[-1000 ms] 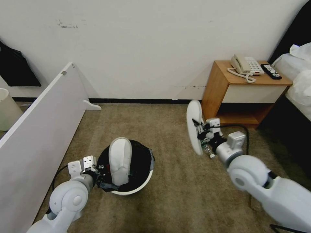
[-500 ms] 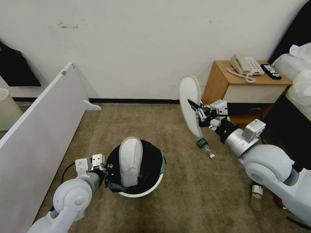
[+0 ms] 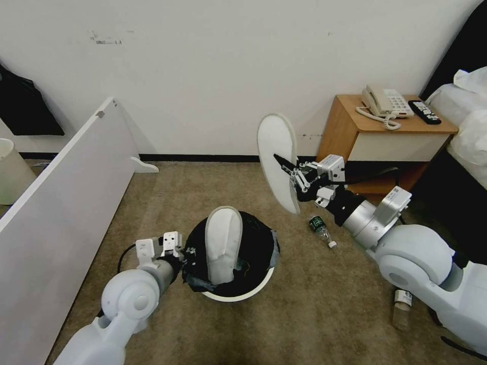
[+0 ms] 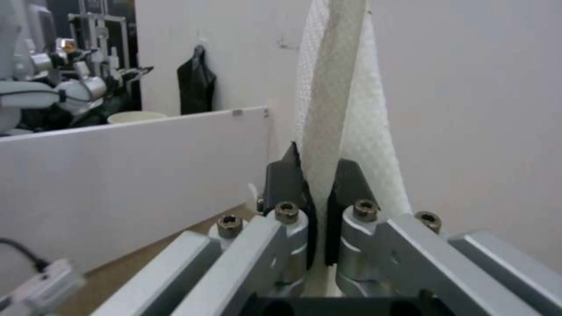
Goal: Pick up the trash bin, then pick up the garbage from the floor and place it into the trash bin.
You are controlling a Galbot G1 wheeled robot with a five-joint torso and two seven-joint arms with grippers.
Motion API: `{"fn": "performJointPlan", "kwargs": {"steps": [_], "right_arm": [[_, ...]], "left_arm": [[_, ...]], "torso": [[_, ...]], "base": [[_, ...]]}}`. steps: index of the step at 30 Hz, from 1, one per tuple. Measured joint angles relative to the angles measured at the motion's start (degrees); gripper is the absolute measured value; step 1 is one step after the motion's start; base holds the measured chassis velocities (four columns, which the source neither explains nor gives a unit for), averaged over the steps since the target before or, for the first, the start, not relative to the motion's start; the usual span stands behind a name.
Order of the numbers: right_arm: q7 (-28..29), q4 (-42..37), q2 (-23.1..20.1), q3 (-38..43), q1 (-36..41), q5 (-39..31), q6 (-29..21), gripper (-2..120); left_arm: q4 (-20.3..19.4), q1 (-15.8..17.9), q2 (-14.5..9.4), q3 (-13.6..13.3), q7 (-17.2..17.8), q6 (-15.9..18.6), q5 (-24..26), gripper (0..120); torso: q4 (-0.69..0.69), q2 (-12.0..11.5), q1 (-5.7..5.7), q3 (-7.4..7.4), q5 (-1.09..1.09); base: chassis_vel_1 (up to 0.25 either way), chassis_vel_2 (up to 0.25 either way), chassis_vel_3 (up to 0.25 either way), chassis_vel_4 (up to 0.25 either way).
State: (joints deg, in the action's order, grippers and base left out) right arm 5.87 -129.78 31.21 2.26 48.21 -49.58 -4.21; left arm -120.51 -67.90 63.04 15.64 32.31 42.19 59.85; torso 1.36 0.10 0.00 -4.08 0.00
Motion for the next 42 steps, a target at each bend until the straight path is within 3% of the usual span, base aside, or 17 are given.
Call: {"fn": "performJointPlan", "kwargs": {"steps": [4,6,21,28,42], "right_arm": [[-0.2,-0.1,0.1,-0.3,0.4,0.1,0.0,1],[-0.3,-0.5,0.8,-1.1,1.1,0.1,-0.2,1],[-2.8,-0.5,4.4,-3.0,1.4,-3.3,-0.3,1],[-3.0,1.0,9.0,-4.2,0.9,-8.5,0.2,1],[-3.5,4.5,13.3,-6.4,2.4,-9.7,0.6,1]], "left_arm": [[0.5,0.9,0.9,-0.8,0.1,0.0,-0.3,1],[1.1,2.1,2.5,-1.7,0.2,0.0,-0.9,1],[1.4,1.4,5.4,-2.2,-1.3,0.0,-3.2,1],[1.1,0.6,5.7,-2.3,-2.1,0.0,-4.1,1],[0.0,-0.7,6.2,-1.0,-2.2,0.0,-3.5,1]], "torso": [[0.0,0.0,0.0,0.0,0.0],[0.0,0.0,0.0,0.0,0.01],[0.0,0.0,0.0,0.0,-0.01],[-0.01,0.0,0.0,0.0,0.0],[0.0,0.0,0.0,0.0,-0.01]], "base": [[0.0,0.0,0.0,0.0],[0.0,0.0,0.0,0.0],[0.0,0.0,0.0,0.0],[0.0,0.0,0.0,0.0],[0.0,0.0,0.0,0.0]]}}
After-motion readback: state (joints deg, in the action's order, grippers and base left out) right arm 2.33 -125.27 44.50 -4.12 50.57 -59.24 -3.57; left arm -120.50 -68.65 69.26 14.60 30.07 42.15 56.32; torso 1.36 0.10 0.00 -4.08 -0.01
